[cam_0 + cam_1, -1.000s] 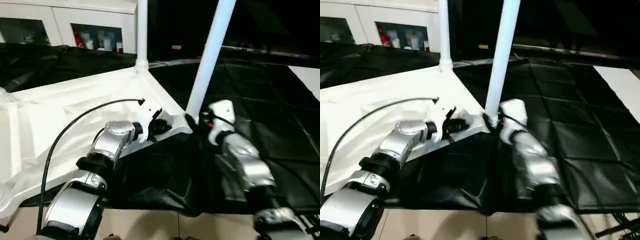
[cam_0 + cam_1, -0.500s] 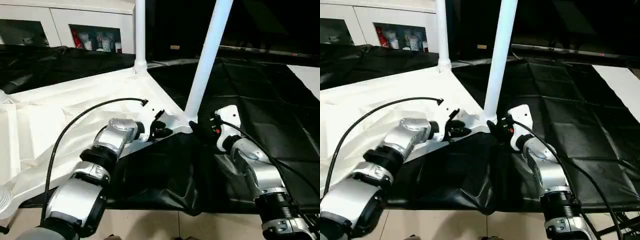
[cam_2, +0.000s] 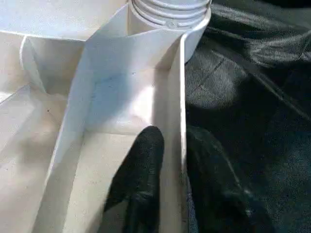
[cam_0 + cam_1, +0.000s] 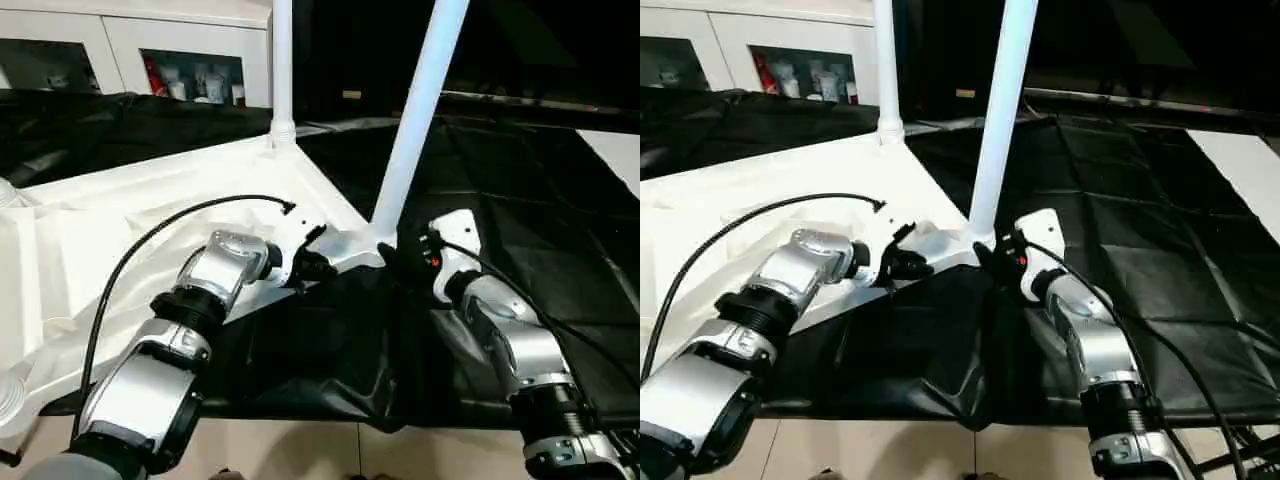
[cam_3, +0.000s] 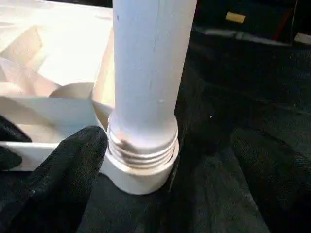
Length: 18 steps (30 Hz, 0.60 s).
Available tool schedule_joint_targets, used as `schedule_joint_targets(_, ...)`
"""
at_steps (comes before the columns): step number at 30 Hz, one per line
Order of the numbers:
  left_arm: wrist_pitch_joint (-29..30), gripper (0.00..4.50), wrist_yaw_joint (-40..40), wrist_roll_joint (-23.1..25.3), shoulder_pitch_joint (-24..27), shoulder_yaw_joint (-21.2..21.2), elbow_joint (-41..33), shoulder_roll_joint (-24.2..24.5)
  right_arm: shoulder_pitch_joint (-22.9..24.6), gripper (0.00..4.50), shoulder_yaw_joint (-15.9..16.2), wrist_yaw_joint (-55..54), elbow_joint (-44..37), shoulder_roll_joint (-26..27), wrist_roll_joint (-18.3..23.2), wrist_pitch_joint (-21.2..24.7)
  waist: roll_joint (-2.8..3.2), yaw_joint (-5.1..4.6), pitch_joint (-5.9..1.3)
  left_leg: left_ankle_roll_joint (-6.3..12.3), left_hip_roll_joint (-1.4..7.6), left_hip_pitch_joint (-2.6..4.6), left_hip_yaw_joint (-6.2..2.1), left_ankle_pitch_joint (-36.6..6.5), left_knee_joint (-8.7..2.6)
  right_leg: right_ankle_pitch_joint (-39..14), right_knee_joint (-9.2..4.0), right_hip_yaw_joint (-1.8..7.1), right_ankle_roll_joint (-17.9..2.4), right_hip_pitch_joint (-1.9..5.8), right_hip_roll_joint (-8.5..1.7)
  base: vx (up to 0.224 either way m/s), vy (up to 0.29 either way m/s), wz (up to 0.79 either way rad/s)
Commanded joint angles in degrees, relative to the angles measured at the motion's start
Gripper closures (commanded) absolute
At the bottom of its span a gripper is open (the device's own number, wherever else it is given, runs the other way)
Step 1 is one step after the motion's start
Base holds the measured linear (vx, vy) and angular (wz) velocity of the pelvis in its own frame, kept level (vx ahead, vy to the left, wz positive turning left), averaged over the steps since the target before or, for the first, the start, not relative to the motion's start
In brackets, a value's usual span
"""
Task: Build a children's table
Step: Rotate leg to tighten
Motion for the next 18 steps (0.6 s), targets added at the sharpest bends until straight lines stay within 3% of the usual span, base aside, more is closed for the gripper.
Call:
schedule_joint_targets(1, 0.0, 3.84, 0.28, 0.88, 0.12, -0.72, 1.16, -0.32, -0.71, 0.0, 0.1, 0.07, 0.23, -0.77, -0.06, 0.18, 0.59, 0.05, -3.99, 2.05, 0.94, -0.02, -0.14, -11.97, -4.15, -18.29, -4.53, 2.81, -9.29, 3.72, -3.22, 0.0, 0.0, 0.0)
schedule_joint_targets(7, -1.27, 4.45, 0.59, 0.37, 0.89, -0.52, 1.19, -0.5, -0.74, 0.0, 0.16, 0.02, 0.66, -0.7, -0.38, -0.16, 0.62, 0.16, -3.98, 1.84, 0.94, 0.0, -0.16, -12.72, -4.19, -19.06, -4.66, 2.78, -8.92, 3.64, -3.2, 0.0, 0.0, 0.0)
schedule_joint_targets(13, -0.67, 4.49, -0.49, 0.31, 2.95, -1.16, -0.29, -0.57, -0.77, 0.0, 0.54, 0.54, 1.26, -1.02, -0.82, -0.89, 0.51, 0.13, -3.99, 1.95, 0.98, -0.1, -0.2, -12.53, -4.23, -19.99, -4.7, 2.77, -8.5, 3.62, -3.27, 0.0, 0.0, 0.0)
schedule_joint_targets(18, -1.5, 4.49, -6.05, 1.15, 6.37, -4.33, -3.52, 0.79, -0.68, 0.0, 1.26, 4.86, 1.5, -2.5, -0.03, -1.99, 0.22, 0.17, -3.95, 2.78, 1.06, -0.12, -0.05, -11.42, -4.23, -18.84, -4.57, 2.87, -8.87, 3.59, -3.26, 0.0, 0.0, 0.0)
